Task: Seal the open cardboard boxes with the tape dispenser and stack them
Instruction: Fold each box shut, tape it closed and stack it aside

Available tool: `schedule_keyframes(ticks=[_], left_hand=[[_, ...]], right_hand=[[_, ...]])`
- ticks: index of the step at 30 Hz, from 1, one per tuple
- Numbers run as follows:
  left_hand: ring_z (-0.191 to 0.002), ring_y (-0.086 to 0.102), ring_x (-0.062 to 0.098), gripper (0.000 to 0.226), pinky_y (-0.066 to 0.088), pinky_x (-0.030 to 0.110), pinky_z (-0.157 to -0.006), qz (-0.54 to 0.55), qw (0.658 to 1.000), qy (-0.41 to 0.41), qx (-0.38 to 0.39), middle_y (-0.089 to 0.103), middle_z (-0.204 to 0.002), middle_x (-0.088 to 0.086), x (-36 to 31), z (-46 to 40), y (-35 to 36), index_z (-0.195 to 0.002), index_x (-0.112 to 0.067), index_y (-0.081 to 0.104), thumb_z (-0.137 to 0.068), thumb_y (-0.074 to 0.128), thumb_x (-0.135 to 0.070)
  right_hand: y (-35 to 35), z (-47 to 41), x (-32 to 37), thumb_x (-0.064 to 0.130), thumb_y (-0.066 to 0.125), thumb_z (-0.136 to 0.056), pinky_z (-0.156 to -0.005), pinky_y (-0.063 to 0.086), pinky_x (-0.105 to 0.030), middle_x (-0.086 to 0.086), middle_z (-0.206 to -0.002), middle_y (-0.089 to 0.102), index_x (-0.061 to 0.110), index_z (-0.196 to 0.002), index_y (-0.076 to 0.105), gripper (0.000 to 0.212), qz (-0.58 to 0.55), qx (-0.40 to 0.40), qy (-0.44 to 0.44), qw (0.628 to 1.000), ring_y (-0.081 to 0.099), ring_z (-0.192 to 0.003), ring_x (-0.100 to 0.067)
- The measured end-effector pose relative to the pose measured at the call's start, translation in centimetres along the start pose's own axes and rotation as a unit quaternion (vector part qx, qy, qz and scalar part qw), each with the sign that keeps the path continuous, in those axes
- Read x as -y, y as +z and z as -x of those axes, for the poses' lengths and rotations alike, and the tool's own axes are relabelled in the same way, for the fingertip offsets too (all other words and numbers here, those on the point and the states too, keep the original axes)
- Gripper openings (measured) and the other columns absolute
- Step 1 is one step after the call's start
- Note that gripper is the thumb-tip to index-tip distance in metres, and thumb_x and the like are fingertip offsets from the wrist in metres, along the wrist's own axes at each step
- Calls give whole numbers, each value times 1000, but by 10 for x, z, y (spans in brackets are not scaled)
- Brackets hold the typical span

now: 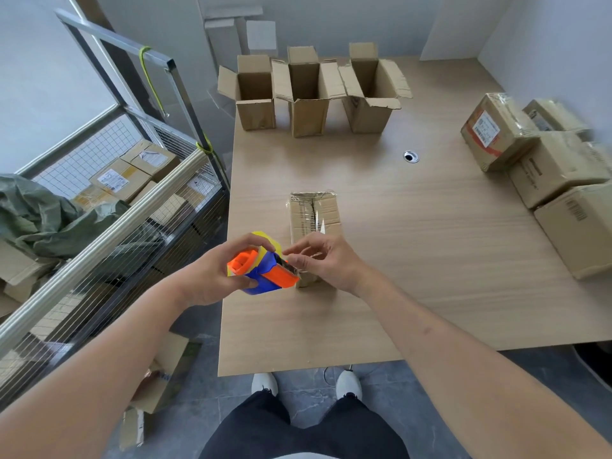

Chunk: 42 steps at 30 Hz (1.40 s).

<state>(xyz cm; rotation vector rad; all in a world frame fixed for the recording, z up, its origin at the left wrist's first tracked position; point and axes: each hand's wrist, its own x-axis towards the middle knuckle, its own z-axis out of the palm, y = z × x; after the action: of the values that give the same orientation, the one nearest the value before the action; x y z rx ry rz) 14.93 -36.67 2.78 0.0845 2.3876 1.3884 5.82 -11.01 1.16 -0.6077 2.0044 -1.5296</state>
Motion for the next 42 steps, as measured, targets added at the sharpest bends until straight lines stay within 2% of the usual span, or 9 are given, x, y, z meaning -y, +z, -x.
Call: schedule_keyframes(ticks=[4,9,12,17,20,26,33,37,42], left_hand=[[-123,57,23,71,50,50,-101,-13,1000,17,6,58,-134,-8,-9,0,4,-143,-31,50,-82,74,-6],[-118,57,14,69,48,40,-97,-19,1000,10,10,58,-129,-15,-16,2,11,-140,-37,53,-85,75,-1],[-118,57,12,69,49,40,-96,-21,1000,8,15,58,-129,-17,-22,3,16,-139,-38,53,-86,75,-1],[-123,56,17,71,51,51,-101,-16,999,-10,38,55,-135,-17,-31,4,17,-141,-41,51,-87,73,-1],[-123,56,17,72,51,51,-101,-17,999,-11,47,54,-135,-19,-35,2,18,-142,-43,49,-87,72,-3],[-124,53,12,69,50,45,-100,-35,997,-26,62,53,-134,-23,-36,-3,25,-141,-53,48,-92,72,-12],[-102,49,4,60,42,28,-91,-135,990,1,43,47,-117,-12,-36,-11,48,-142,-71,32,-105,56,-31],[-103,48,10,59,38,23,-89,-174,981,-22,82,45,-119,-7,-34,-18,45,-143,-75,23,-109,45,-32],[-106,51,14,55,43,38,-99,-212,970,-61,101,48,-118,-8,-21,-16,17,-141,-78,17,-109,40,-40]], right_hand=[[-2,1,-1,19,85,-83,-70,50,-25,2,-82,75,23,-93,80,12,-42,29,10,999,63,-74,-12],[-4,5,-7,10,76,-90,-74,54,-32,-5,-80,75,15,-95,79,7,-71,23,43,996,65,-73,-18],[-6,11,-6,16,69,-97,-80,56,-46,-8,-84,71,6,-99,77,13,-102,32,78,991,64,-74,-20],[-13,18,3,43,45,-107,-73,58,-35,-8,-88,66,7,-102,74,46,-157,60,154,974,67,-75,-20],[-14,20,1,37,66,-98,-65,58,-29,-10,-87,69,1,-103,71,36,-137,56,141,979,67,-74,-20],[-15,25,-16,6,75,-91,-73,62,-39,-27,-87,73,-2,-103,76,14,-99,-25,84,991,67,-73,-25],[-14,36,-33,4,79,-87,-66,59,-25,-12,-86,78,10,-87,81,6,-116,-146,94,978,73,-75,-18],[-10,40,-43,4,79,-87,-67,63,-34,-10,-77,76,20,-77,81,18,-98,-168,117,974,69,-67,-17],[-30,43,-48,7,79,-87,-59,58,-27,-3,-66,73,19,-74,80,18,-103,-224,148,958,64,-57,-11]])
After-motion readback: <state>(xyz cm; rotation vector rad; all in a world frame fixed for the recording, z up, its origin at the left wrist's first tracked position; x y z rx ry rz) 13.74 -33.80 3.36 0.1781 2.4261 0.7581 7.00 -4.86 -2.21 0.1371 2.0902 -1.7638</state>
